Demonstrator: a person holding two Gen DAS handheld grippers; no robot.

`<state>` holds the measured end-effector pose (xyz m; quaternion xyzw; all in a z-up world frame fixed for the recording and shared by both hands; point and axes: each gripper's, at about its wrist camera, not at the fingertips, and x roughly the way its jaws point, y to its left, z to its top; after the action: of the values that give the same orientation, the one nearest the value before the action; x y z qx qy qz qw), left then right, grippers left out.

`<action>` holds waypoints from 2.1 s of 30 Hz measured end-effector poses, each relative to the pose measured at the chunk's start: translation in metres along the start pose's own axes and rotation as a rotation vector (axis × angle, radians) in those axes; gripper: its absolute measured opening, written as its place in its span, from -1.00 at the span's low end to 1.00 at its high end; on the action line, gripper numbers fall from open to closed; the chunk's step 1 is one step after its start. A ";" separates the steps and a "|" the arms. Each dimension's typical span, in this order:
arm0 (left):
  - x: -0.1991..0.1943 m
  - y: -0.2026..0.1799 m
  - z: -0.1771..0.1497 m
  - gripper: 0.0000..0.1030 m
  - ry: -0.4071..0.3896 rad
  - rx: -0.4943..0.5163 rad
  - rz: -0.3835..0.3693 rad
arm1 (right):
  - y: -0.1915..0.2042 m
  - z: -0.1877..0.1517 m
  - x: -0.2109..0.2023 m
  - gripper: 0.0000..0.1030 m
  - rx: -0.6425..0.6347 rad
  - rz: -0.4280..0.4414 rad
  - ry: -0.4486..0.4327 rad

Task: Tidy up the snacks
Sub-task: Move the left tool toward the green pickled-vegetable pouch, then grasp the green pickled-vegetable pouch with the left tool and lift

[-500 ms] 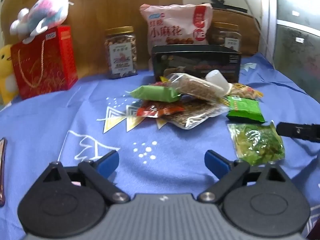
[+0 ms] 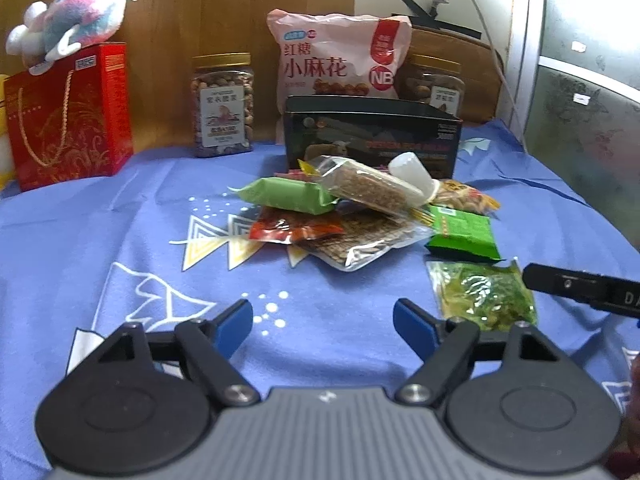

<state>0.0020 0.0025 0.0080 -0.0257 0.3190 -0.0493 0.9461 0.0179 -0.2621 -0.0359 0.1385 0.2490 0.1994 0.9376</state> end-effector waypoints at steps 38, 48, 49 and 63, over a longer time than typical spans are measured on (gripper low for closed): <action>0.057 -0.022 0.026 0.11 0.263 -0.174 -0.577 | 0.007 -0.006 0.011 0.19 -0.273 0.110 0.075; 0.054 -0.040 0.031 0.11 0.262 -0.130 -0.633 | 0.021 -0.013 0.009 -0.14 -0.378 0.143 0.080; 0.053 -0.039 0.031 0.11 0.262 -0.129 -0.629 | 0.021 -0.013 0.010 -0.21 -0.377 0.147 0.081; 0.063 -0.009 0.029 0.68 0.270 -0.251 -0.646 | 0.010 -0.002 0.010 -0.68 -0.218 0.307 0.085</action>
<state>0.0688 -0.0127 -0.0067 -0.2343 0.4200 -0.3089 0.8205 0.0214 -0.2487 -0.0381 0.0639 0.2411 0.3714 0.8943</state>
